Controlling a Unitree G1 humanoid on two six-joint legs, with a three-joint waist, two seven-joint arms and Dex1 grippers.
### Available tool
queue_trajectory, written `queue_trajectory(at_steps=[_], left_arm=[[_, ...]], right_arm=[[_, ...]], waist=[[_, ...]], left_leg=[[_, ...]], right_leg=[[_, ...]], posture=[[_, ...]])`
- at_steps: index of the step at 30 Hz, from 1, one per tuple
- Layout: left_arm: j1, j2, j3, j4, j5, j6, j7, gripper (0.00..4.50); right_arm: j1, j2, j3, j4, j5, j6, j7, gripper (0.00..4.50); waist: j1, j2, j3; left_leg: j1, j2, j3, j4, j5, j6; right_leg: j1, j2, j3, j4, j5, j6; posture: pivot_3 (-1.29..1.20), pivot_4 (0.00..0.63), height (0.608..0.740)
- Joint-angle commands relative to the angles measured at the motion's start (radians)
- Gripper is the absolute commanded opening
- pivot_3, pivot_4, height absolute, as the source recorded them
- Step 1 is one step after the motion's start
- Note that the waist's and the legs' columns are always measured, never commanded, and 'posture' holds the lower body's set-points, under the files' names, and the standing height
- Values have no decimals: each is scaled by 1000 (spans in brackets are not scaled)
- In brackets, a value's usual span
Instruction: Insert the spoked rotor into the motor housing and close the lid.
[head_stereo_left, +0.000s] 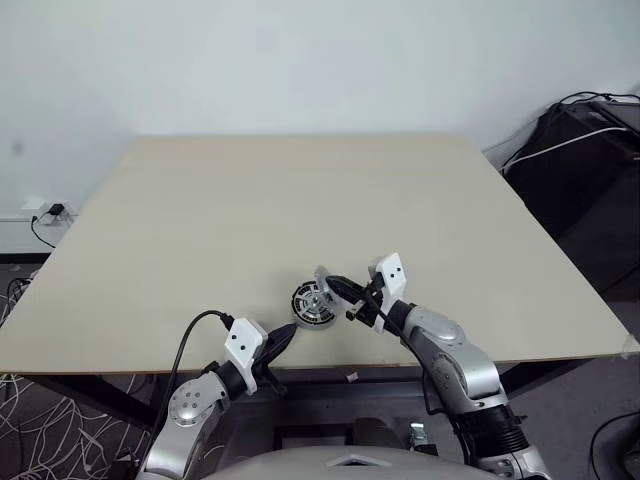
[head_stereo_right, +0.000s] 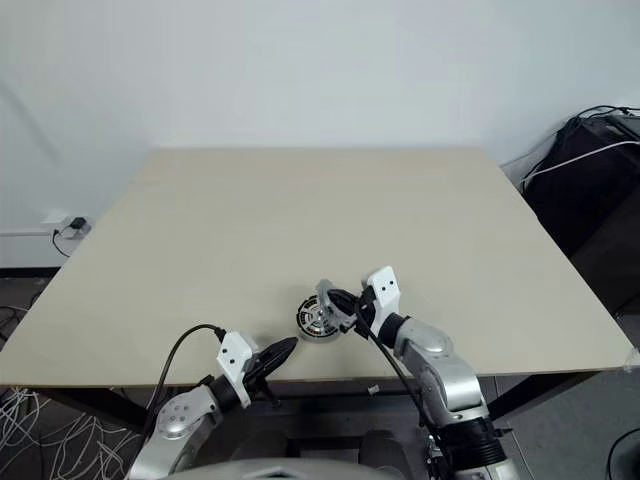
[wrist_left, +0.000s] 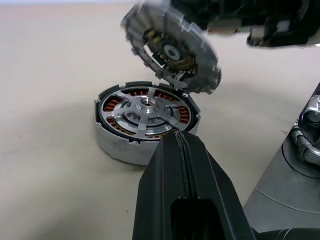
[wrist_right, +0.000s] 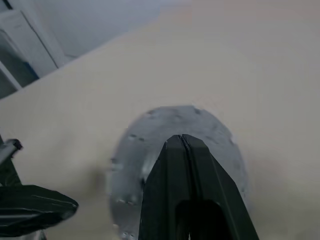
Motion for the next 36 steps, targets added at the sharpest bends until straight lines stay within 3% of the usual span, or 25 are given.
queue_trajectory(at_steps=[1, 16, 27, 30, 36], left_arm=[[-13, -1, -3, -1, 4, -29, -5, 0], [-30, -8, 4, 88, 4, -95, -12, 0], [-40, -14, -4, 106, 8, -109, -11, 0], [-41, -14, -4, 105, 8, -107, -11, 0], [-43, -14, -3, 108, 7, -106, -10, 0]], right_arm=[[-36, 25, 17, 15, -12, -17, 0, 24], [-103, 84, 70, 187, -100, -48, 2, 24], [-111, 29, 114, 178, -195, -81, 7, 24], [-115, 0, 120, 149, -200, -113, 39, 622], [-129, -37, 119, 118, -207, -167, 73, 2562]], waist=[[-2, 0, 0], [-4, 1, 0], [-4, 1, -2], [-3, 1, -2], [-5, 1, -2]], left_leg=[[0, 0, 0, 0, 0, 0], [0, 0, 0, 0, 0, 0], [1, -1, 0, 0, 0, 0], [1, -1, 0, 1, 0, 0], [1, -1, 0, 0, 0, 0]], right_leg=[[0, 0, 0, 0, 0, 0], [0, 0, 0, 0, 0, 0], [0, 0, 0, 1, 0, 0], [1, 0, 0, 1, 0, 0], [0, 1, 0, 1, 0, 0]], posture=[[0, 0, 740], [0, 0, 740], [0, 0, 740], [0, 0, 740], [0, 0, 740]])
